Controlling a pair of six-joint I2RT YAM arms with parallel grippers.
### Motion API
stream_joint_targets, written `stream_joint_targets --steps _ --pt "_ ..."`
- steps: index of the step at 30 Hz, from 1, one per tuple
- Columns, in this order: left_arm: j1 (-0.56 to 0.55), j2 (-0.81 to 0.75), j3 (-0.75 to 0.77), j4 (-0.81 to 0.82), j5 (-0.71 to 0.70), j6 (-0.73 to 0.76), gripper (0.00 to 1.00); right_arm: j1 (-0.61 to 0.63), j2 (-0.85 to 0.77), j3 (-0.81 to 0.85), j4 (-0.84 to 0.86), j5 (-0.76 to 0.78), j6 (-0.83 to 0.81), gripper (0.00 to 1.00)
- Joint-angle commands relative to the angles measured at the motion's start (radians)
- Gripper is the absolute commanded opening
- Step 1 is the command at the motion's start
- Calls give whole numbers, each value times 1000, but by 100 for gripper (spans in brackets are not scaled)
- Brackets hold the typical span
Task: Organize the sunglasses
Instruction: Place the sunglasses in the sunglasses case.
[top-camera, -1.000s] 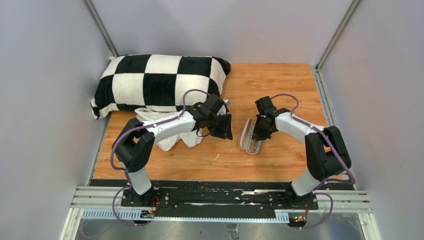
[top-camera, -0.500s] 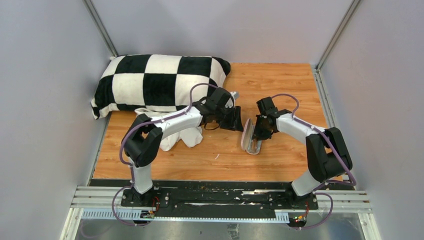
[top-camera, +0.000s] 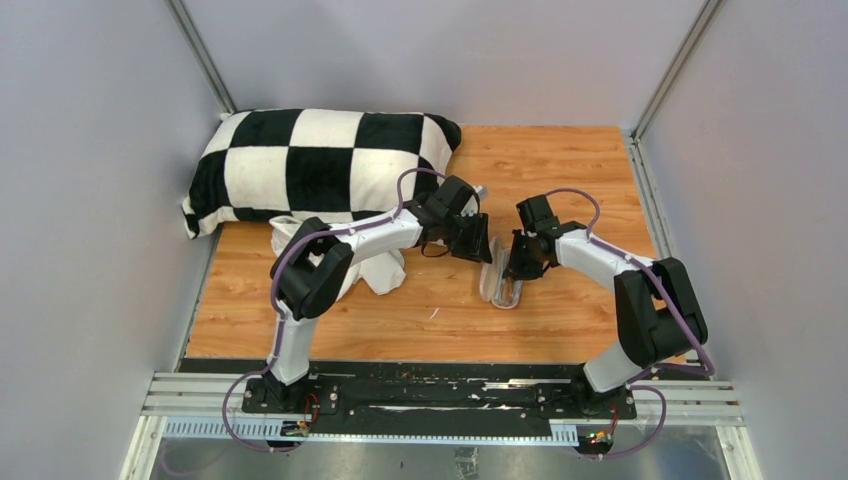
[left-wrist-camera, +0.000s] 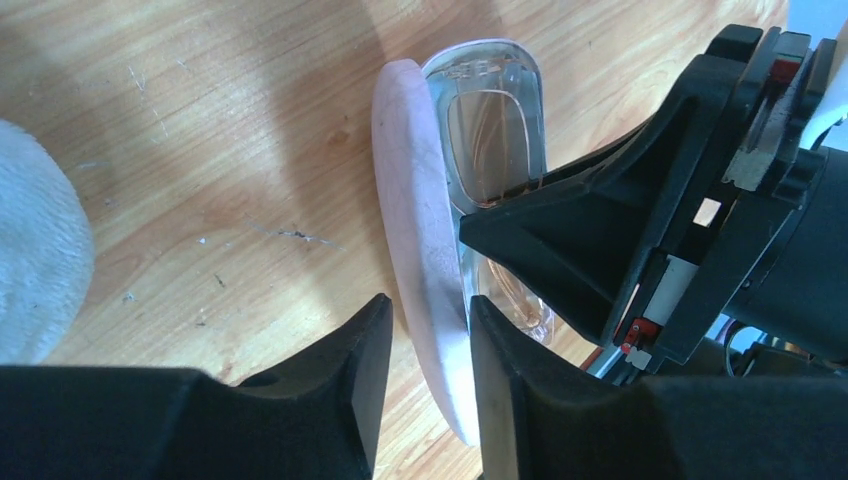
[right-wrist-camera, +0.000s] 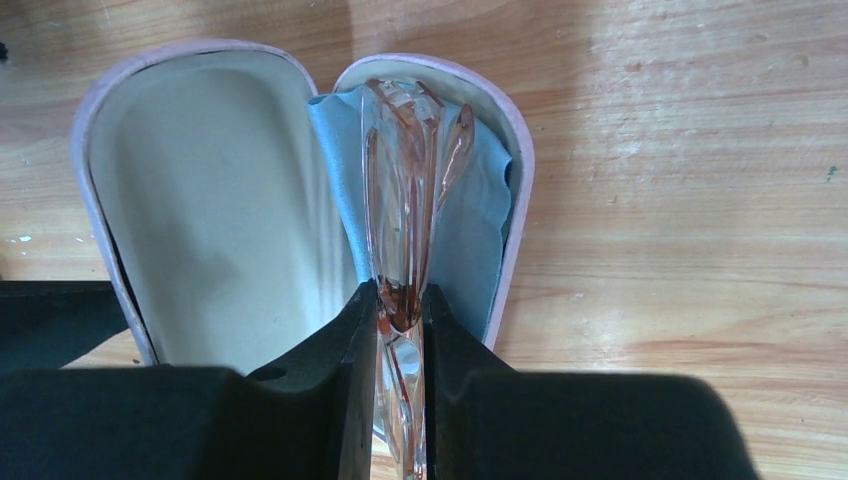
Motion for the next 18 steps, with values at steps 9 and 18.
stream_joint_targets --steps 9,18 --pt "-17 10 2 23 42 -16 32 -36 -1 -30 4 -64 24 20" --pt "-25 -2 -21 39 36 -30 30 -74 -9 -43 11 -122 39 20"
